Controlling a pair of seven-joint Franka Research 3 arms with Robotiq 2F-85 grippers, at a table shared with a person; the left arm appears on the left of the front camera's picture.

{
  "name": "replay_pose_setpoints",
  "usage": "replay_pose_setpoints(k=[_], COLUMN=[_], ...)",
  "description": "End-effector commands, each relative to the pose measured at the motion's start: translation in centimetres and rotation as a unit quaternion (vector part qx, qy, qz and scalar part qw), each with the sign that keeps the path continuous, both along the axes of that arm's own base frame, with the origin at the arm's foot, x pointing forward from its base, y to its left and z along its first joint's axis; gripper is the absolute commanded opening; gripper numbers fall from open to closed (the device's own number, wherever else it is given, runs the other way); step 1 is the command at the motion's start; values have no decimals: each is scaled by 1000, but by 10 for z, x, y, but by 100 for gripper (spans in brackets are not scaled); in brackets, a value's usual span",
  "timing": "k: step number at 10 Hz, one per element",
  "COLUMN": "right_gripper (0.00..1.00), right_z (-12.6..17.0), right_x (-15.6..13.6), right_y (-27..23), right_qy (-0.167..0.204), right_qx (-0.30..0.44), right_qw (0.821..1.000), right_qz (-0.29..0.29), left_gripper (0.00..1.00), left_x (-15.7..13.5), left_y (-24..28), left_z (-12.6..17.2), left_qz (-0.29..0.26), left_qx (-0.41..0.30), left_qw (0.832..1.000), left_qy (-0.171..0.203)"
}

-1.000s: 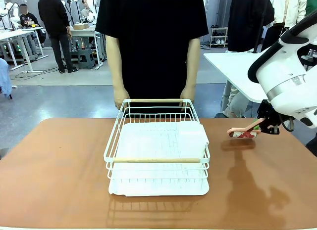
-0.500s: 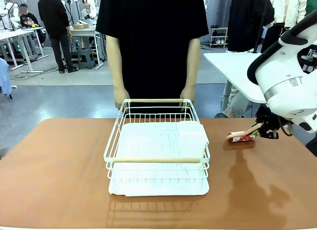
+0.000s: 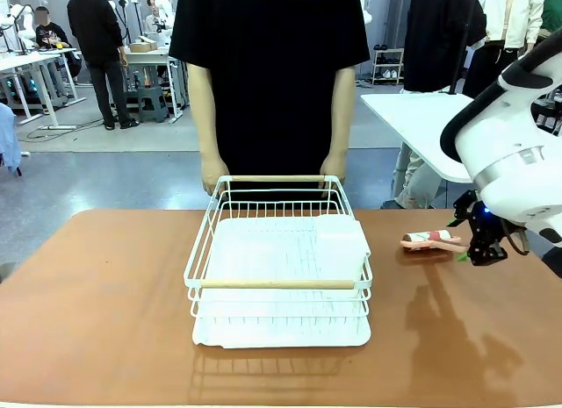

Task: Clean the table.
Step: Place the Lint Roller down when the Dish drying rack is positioned in the middle of the table.

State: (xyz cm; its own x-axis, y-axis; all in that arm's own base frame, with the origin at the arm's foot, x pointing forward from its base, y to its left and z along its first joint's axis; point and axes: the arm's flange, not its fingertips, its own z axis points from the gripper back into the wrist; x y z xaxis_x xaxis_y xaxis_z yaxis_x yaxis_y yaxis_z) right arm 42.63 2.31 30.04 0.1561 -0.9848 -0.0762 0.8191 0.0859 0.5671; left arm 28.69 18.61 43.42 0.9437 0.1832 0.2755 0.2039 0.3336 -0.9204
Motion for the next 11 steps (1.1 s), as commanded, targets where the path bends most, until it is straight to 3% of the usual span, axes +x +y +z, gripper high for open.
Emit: replay_pose_setpoints(k=[1,5,7,8,9,11], right_gripper=[100,100,100,100,100,100], right_z=[51,91,98,94,31,31], right_x=[-10,-13,-13,-9,13,13], right_y=[1,3,2,1,-3,-3], right_qy=[-2,28,26,31,10,10], right_qx=[-2,-24,-29,-33,-31,-31], right_qw=[1000,995,995,995,994,994], right_qz=[28,88,92,90,102,102], left_gripper=[100,100,100,100,100,100], left_x=[-2,-2,-2,-2,-2,-2], left_y=[3,3,3,3,3,3], left_z=[0,0,0,0,0,0], left_qz=[-4,-4,-4,-4,-4,-4], left_qx=[-7,-7,-7,-7,-7,-7], left_qw=[1000,1000,1000,1000,1000,1000], left_qy=[-13,-13,-13,-13,-13,-13])
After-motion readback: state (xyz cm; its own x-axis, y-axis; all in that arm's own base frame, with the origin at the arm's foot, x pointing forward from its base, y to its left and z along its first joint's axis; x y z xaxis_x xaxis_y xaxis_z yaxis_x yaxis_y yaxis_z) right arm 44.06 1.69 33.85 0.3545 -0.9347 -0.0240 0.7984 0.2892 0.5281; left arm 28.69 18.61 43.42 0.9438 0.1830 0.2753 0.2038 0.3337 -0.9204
